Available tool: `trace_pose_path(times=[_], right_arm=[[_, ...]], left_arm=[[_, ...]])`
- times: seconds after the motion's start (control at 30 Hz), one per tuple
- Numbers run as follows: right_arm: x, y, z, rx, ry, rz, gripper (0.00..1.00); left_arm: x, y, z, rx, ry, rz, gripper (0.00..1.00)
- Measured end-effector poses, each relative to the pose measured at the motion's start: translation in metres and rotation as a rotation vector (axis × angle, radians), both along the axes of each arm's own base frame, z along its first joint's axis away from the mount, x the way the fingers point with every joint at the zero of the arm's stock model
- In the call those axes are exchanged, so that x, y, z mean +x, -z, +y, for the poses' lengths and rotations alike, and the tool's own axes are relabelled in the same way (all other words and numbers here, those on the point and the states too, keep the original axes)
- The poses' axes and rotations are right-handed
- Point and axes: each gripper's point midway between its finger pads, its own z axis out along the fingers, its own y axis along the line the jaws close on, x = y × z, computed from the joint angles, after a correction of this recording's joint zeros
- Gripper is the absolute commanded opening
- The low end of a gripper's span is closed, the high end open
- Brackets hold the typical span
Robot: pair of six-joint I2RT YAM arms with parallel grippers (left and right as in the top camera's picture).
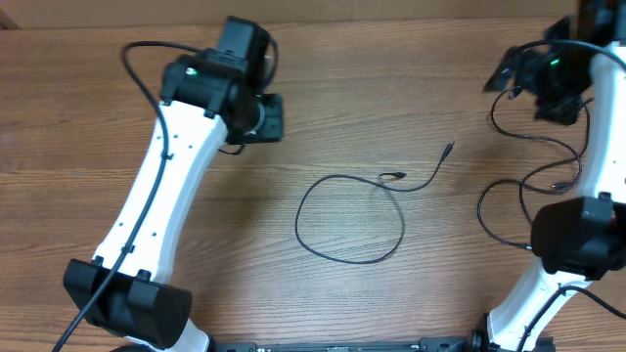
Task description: Untangle cables
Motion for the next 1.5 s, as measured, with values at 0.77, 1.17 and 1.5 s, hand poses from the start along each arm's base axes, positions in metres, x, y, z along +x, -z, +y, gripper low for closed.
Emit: trace_pose_path(times=[0.77, 1.17, 1.5], right_arm=[[-0.102, 0.137, 0.137, 0.033, -0.347, 0.465, 1.00], [-0.101, 0.160, 0.171, -0.005, -0.452, 0.395, 0.49], [-0.066, 0.169, 0.167, -0.085, -0.436, 0.254, 0.71]], left_arm=[[0.002, 0.004, 0.051, 0.071, -0.198, 0.030, 0.45], [0.003, 0.003, 0.050, 0.070, -0.200, 0.027, 0.46], [0.003, 0.003, 0.050, 0.070, -0.200, 0.027, 0.46]])
